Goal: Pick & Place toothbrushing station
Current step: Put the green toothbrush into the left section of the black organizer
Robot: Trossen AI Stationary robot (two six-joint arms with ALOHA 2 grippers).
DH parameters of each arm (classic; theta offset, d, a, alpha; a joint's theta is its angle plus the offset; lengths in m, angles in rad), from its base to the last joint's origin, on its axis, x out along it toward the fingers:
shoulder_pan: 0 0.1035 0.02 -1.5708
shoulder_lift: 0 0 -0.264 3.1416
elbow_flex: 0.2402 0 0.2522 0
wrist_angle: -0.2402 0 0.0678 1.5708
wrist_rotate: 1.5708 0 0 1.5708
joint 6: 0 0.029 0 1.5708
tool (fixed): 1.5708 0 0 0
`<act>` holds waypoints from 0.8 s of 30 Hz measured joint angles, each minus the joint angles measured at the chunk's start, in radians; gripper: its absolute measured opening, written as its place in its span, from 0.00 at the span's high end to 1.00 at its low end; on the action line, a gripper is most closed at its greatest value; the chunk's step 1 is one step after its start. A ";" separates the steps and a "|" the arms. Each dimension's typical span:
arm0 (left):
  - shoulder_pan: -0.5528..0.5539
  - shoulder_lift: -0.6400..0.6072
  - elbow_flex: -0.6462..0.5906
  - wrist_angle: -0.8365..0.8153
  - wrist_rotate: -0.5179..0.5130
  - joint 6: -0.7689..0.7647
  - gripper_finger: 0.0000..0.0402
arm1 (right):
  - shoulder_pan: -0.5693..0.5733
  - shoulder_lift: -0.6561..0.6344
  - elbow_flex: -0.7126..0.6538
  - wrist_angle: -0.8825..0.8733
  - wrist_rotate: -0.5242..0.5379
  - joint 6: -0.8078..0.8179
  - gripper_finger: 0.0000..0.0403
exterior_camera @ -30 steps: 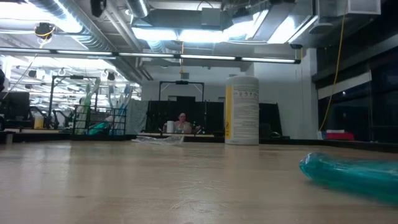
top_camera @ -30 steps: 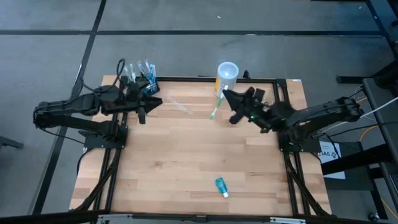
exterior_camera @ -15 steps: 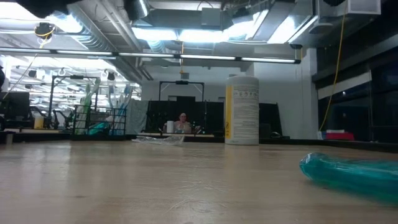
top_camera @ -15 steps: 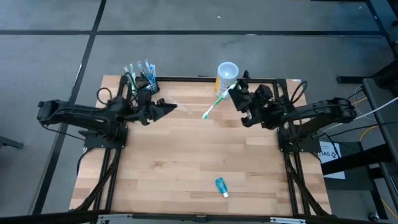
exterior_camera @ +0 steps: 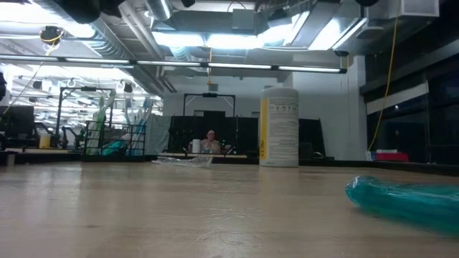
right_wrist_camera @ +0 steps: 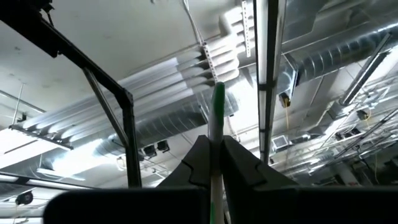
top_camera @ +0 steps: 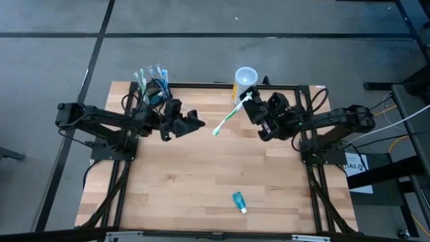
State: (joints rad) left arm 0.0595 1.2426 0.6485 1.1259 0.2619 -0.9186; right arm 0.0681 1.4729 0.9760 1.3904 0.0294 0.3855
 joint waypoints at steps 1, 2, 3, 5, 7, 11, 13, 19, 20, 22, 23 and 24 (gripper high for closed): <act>0.010 0.003 0.008 0.002 0.008 -0.007 0.58 | 0.000 0.006 0.008 -0.001 -0.004 0.000 0.96; 0.020 0.005 0.011 0.003 0.026 -0.023 0.57 | 0.000 0.009 0.014 -0.005 -0.011 0.000 0.96; 0.028 0.006 0.014 0.000 0.040 -0.035 0.57 | 0.000 0.010 0.017 -0.009 -0.015 0.001 0.96; 0.036 0.009 0.022 -0.002 0.055 -0.048 0.57 | 0.000 0.010 0.022 -0.023 -0.016 0.004 0.96; 0.039 0.010 0.027 0.002 0.080 -0.065 0.58 | 0.000 0.010 0.023 -0.031 -0.016 0.005 0.96; 0.039 0.018 0.048 -0.014 0.114 -0.088 0.60 | -0.001 0.010 0.023 -0.030 -0.016 0.003 0.96; 0.033 0.027 0.055 -0.031 0.116 -0.093 0.60 | -0.006 0.010 0.023 -0.032 -0.016 0.003 0.96; 0.032 0.077 0.085 -0.031 0.132 -0.134 0.60 | -0.021 0.010 0.024 -0.031 -0.019 -0.026 0.96; 0.032 0.084 0.091 -0.029 0.135 -0.138 0.60 | -0.024 0.010 0.026 -0.033 -0.019 -0.026 0.96; 0.032 0.095 0.110 -0.015 0.158 -0.155 0.60 | -0.032 0.010 0.028 -0.034 -0.019 -0.029 0.96; 0.033 0.099 0.120 -0.012 0.176 -0.166 0.60 | -0.036 0.010 0.028 -0.038 -0.019 -0.034 0.96; 0.034 0.105 0.128 -0.011 0.188 -0.175 0.60 | -0.041 0.010 0.028 -0.041 -0.019 -0.035 0.96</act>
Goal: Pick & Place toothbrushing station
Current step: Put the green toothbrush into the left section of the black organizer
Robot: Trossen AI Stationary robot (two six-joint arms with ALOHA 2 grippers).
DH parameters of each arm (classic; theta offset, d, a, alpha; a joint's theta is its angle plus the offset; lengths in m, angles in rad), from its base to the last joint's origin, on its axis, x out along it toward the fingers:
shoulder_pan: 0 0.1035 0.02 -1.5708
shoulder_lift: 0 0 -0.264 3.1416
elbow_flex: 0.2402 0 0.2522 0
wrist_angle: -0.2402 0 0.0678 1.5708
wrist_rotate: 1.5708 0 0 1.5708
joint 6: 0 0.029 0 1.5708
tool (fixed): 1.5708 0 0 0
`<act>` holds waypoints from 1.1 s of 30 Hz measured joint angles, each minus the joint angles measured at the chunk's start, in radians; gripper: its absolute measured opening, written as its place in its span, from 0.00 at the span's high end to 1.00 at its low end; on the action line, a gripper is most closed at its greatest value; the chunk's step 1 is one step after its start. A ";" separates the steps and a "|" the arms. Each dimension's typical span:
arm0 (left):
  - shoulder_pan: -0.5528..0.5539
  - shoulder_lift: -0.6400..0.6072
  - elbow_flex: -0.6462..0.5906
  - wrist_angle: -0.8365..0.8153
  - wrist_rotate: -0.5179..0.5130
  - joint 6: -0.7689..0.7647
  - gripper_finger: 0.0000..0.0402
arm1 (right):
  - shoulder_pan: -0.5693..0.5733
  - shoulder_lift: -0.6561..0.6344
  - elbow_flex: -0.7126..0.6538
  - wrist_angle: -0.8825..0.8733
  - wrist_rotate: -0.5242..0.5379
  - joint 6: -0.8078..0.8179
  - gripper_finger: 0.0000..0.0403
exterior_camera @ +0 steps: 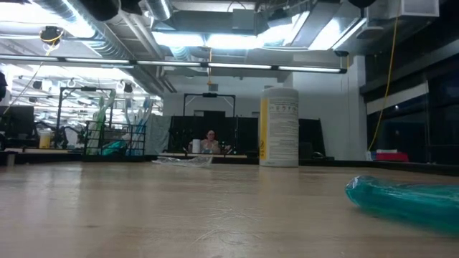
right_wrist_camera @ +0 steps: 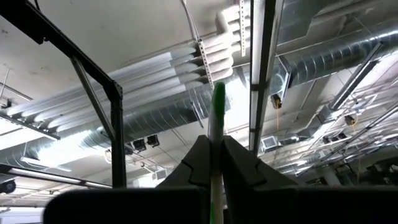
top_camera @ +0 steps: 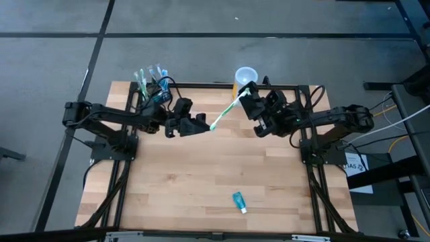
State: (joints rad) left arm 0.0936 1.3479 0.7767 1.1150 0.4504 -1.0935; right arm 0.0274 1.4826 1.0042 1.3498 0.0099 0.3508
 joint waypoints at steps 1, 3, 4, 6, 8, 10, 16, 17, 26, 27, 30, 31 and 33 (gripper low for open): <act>0.000 0.007 0.006 -0.003 0.005 -0.008 0.60 | -0.006 0.000 0.000 0.000 -0.002 -0.002 0.96; 0.000 0.016 0.016 -0.008 0.016 -0.021 0.60 | -0.014 0.000 0.000 0.000 -0.011 -0.013 0.96; 0.000 0.016 0.019 -0.007 0.019 -0.026 0.60 | -0.017 0.000 0.000 -0.001 -0.014 -0.015 0.96; 0.000 0.014 0.023 -0.002 0.011 -0.030 0.61 | -0.022 0.000 0.000 -0.004 -0.015 -0.019 0.96; 0.000 0.014 0.023 -0.005 -0.004 -0.031 0.64 | -0.025 0.000 0.000 -0.008 -0.015 -0.019 0.96; 0.002 0.014 0.022 -0.007 -0.008 -0.037 0.68 | -0.025 0.000 0.000 -0.008 -0.016 -0.026 0.96; 0.012 0.014 0.022 -0.025 -0.035 -0.032 0.81 | -0.026 0.000 0.000 -0.010 -0.018 -0.037 0.96; 0.015 0.014 0.022 -0.026 -0.041 -0.030 0.82 | -0.025 0.000 0.000 -0.008 -0.018 -0.038 0.96; 0.037 0.014 0.021 -0.043 -0.073 -0.002 0.82 | -0.026 -0.002 0.000 -0.008 -0.017 -0.044 0.96; 0.038 0.014 0.021 -0.043 -0.076 -0.002 0.82 | -0.026 -0.002 0.000 -0.008 -0.017 -0.044 0.96; 0.038 0.014 0.021 -0.043 -0.085 0.009 0.80 | -0.026 -0.002 0.000 -0.008 -0.014 -0.044 0.96; 0.038 0.014 0.021 -0.042 -0.087 0.013 0.80 | -0.026 -0.002 0.000 -0.008 -0.014 -0.043 0.96; 0.038 0.014 0.021 -0.042 -0.090 0.015 0.80 | -0.026 -0.002 0.000 -0.008 -0.015 -0.043 0.96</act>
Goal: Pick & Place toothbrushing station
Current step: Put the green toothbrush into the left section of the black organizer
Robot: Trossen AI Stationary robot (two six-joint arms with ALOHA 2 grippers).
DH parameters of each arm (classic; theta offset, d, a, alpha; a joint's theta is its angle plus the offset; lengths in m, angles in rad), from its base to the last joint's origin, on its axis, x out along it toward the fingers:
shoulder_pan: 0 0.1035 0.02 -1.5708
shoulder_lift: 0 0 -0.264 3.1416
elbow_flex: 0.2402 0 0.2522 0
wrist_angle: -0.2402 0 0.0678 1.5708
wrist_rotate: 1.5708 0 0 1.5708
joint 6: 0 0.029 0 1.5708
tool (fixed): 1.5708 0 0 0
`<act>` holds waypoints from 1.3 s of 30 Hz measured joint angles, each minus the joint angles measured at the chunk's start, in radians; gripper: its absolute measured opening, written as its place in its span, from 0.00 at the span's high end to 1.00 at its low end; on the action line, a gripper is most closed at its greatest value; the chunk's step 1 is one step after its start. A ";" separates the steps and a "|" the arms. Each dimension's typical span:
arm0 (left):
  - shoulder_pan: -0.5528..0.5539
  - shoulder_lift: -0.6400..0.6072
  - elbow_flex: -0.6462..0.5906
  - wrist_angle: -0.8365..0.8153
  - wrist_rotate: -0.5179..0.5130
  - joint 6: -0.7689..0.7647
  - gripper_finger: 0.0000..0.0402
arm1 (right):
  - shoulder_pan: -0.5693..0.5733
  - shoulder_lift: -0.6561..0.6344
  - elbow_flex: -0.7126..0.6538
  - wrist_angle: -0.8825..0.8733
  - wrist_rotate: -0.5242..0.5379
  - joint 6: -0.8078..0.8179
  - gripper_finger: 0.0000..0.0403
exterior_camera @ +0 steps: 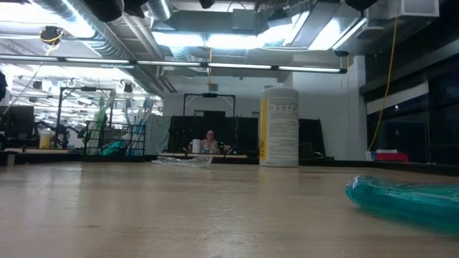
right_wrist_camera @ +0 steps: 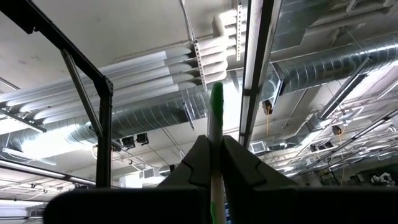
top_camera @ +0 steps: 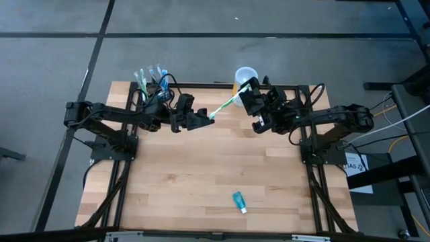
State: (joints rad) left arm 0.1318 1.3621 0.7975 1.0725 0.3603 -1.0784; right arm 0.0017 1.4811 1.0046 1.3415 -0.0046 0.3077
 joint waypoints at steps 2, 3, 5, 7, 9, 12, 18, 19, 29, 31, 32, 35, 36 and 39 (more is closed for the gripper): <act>0.000 0.000 0.000 0.000 0.000 0.001 0.80 | 0.000 0.000 0.000 0.000 0.000 0.001 0.96; 0.000 0.000 0.000 0.000 0.000 0.001 0.80 | 0.000 0.000 0.000 0.000 0.000 0.002 0.96; 0.000 0.000 0.000 0.000 0.000 0.007 0.80 | 0.000 0.000 0.000 -0.001 0.000 0.002 0.96; 0.000 0.000 -0.005 0.001 -0.002 0.008 0.80 | 0.000 0.000 0.000 -0.003 -0.001 0.002 0.96; 0.001 0.000 -0.012 0.003 -0.008 0.009 0.80 | 0.000 0.001 0.011 -0.014 -0.005 0.001 0.96; 0.002 -0.001 -0.032 0.029 -0.029 0.006 0.80 | -0.004 0.001 0.048 -0.075 -0.029 -0.008 0.96; 0.003 -0.002 -0.053 0.127 -0.067 -0.023 0.80 | -0.010 0.001 0.118 -0.213 -0.061 -0.037 0.96; 0.003 -0.002 -0.054 0.128 -0.067 -0.024 0.80 | -0.012 0.002 0.120 -0.214 -0.073 -0.039 0.96; -0.007 -0.001 -0.055 0.137 -0.050 -0.034 0.80 | -0.034 0.000 0.127 -0.206 -0.069 -0.047 0.96; -0.010 -0.001 -0.055 0.137 -0.051 -0.035 0.80 | -0.040 0.000 0.127 -0.205 -0.067 -0.047 0.96; -0.013 -0.001 -0.055 0.137 -0.051 -0.035 0.80 | -0.043 0.000 0.127 -0.205 -0.067 -0.047 0.96; -0.016 0.000 -0.055 0.152 -0.048 -0.035 0.80 | -0.048 0.000 0.127 -0.199 -0.067 -0.047 0.96; -0.015 0.000 -0.055 0.162 -0.049 -0.035 0.80 | -0.048 0.000 0.127 -0.197 -0.067 -0.047 0.96; -0.014 0.000 -0.055 0.165 -0.054 -0.038 0.80 | -0.049 0.000 0.127 -0.199 -0.067 -0.047 0.96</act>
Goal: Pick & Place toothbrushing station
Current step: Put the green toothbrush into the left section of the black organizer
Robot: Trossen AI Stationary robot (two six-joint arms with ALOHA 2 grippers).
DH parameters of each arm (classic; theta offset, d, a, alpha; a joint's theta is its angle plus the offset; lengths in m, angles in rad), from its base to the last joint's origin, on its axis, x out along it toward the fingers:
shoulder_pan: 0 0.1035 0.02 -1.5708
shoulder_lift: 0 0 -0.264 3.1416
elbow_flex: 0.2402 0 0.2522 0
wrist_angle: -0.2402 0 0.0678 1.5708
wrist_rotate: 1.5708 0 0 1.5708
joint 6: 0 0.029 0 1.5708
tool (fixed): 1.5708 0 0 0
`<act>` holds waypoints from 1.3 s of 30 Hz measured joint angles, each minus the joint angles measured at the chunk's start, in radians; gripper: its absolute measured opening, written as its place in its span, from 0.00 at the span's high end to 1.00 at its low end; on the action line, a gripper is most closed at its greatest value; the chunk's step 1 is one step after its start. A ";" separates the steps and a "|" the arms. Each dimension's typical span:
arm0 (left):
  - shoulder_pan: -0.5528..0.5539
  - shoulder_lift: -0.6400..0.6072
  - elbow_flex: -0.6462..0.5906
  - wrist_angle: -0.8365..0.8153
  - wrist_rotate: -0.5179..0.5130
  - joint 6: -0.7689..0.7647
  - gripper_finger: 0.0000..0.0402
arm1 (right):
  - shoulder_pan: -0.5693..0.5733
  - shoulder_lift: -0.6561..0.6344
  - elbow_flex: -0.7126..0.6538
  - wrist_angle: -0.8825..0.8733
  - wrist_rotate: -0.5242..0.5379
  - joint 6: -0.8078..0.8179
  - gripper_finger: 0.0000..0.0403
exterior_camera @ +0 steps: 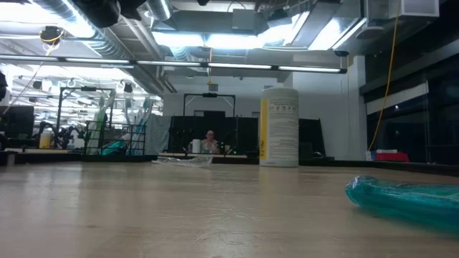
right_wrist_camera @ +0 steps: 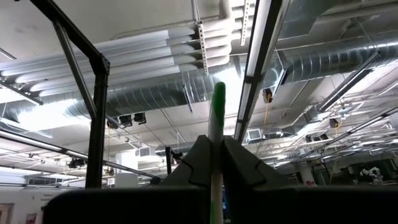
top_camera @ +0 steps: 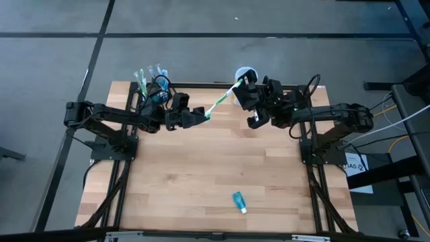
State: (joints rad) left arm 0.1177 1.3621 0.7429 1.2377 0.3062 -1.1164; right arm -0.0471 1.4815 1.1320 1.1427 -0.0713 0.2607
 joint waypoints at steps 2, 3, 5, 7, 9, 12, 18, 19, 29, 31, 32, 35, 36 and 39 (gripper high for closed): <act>0.000 0.000 0.000 0.001 0.000 0.001 0.80 | 0.000 0.000 0.000 0.000 0.000 0.000 0.96; 0.000 0.000 0.000 0.001 -0.001 0.001 0.80 | 0.000 0.000 0.000 0.000 0.000 0.000 0.96; 0.003 0.000 0.000 0.001 -0.007 0.001 0.80 | 0.000 0.000 0.000 -0.002 0.000 0.000 0.96; 0.003 0.000 0.000 0.001 -0.018 0.001 0.80 | 0.000 0.000 0.000 -0.003 0.000 0.000 0.96; 0.003 0.000 0.000 0.000 -0.025 0.001 0.80 | 0.000 0.000 0.000 -0.006 0.000 0.000 0.96; 0.003 0.000 0.000 -0.007 -0.029 0.002 0.85 | 0.000 0.000 0.000 -0.007 0.000 0.000 0.96; 0.003 0.000 0.000 -0.010 -0.025 0.021 0.98 | -0.001 -0.001 0.000 -0.002 -0.001 0.004 0.96; 0.003 0.000 0.000 -0.009 -0.024 0.028 0.99 | -0.001 -0.001 0.000 -0.002 -0.001 0.004 0.96; 0.003 0.000 0.000 -0.008 -0.039 0.037 0.99 | 0.000 -0.001 0.000 -0.003 -0.004 0.005 0.96; 0.003 0.000 0.000 -0.007 -0.042 0.035 0.96 | 0.000 -0.001 0.000 -0.008 -0.004 0.005 0.96; 0.003 0.000 0.000 -0.004 -0.042 0.031 0.95 | 0.000 -0.001 0.000 -0.010 -0.004 0.004 0.96; 0.003 0.000 0.000 0.003 -0.043 0.029 0.88 | 0.000 0.000 0.000 -0.011 -0.005 0.004 0.96; 0.003 0.000 0.000 0.006 -0.043 0.029 0.86 | 0.000 0.000 0.000 -0.011 -0.005 0.004 0.96; 0.003 -0.001 0.000 0.028 -0.044 0.027 0.79 | 0.000 0.000 0.000 -0.010 -0.005 0.004 0.96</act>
State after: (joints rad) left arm 0.1204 1.3613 0.7425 1.2655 0.2624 -1.0897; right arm -0.0475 1.4811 1.1316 1.1327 -0.0761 0.2650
